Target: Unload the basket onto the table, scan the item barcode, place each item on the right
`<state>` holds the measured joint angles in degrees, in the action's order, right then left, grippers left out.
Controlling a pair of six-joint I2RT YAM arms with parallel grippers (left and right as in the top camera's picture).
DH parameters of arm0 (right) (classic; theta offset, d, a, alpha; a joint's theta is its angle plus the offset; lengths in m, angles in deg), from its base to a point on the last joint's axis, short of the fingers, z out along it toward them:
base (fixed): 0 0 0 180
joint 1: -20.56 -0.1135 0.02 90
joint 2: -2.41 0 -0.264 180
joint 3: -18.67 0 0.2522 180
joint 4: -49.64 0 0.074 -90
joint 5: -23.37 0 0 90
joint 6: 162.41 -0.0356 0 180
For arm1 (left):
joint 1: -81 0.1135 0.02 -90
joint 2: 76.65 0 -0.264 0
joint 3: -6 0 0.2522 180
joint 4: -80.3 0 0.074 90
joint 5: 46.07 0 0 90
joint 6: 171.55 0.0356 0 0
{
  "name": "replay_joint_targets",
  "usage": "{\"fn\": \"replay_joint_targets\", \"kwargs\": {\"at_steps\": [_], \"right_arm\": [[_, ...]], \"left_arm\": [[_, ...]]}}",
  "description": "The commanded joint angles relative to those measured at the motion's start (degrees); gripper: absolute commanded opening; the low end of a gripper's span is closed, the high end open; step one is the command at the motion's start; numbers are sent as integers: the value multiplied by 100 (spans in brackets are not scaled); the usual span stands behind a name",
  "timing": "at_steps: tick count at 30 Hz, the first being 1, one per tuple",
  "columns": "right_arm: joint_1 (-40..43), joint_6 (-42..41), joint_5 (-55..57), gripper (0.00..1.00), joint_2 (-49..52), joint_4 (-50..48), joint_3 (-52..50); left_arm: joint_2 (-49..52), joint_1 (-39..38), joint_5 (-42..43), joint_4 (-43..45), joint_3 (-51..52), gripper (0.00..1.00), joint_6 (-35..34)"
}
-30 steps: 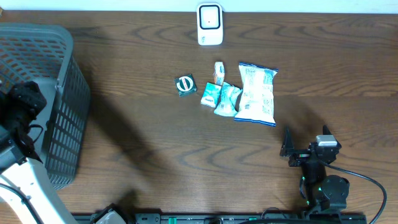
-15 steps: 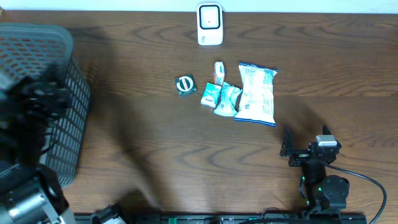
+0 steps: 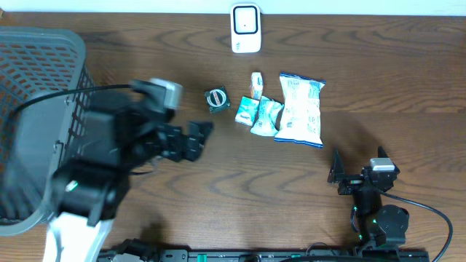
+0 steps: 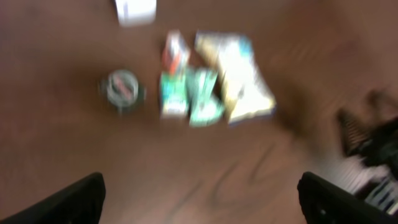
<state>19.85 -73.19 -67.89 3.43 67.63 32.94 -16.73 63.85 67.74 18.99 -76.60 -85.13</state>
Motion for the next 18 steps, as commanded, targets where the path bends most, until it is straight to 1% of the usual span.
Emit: {"fn": "replay_joint_targets", "kwargs": {"at_steps": [1, 5, 6, 9, 13, 15, 18], "right_arm": [[72, 42, 7, 99, -20, 11, -15], [72, 42, 9, 99, -20, 9, -15], [72, 42, 9, 99, -20, 9, -15], [72, 42, 7, 99, -20, 11, -15], [72, 42, 9, 99, -20, 9, -15], [72, 42, 9, 99, -20, 11, -15], [72, 42, 7, 99, -20, 11, -15]], "left_arm": [[540, -621, -1425, -284, -92, 98, 267], [1329, -1097, -2315, -643, -70, 100, 216], [1508, -1128, -2524, -713, -61, 98, 127], [2006, -1126, -2914, -765, -35, 98, -236], [2570, -1069, -3484, -745, -24, 98, -258], [2754, -1008, -3589, -748, -24, 98, -278], [2850, -903, -3591, -750, -24, 98, -514]]}}
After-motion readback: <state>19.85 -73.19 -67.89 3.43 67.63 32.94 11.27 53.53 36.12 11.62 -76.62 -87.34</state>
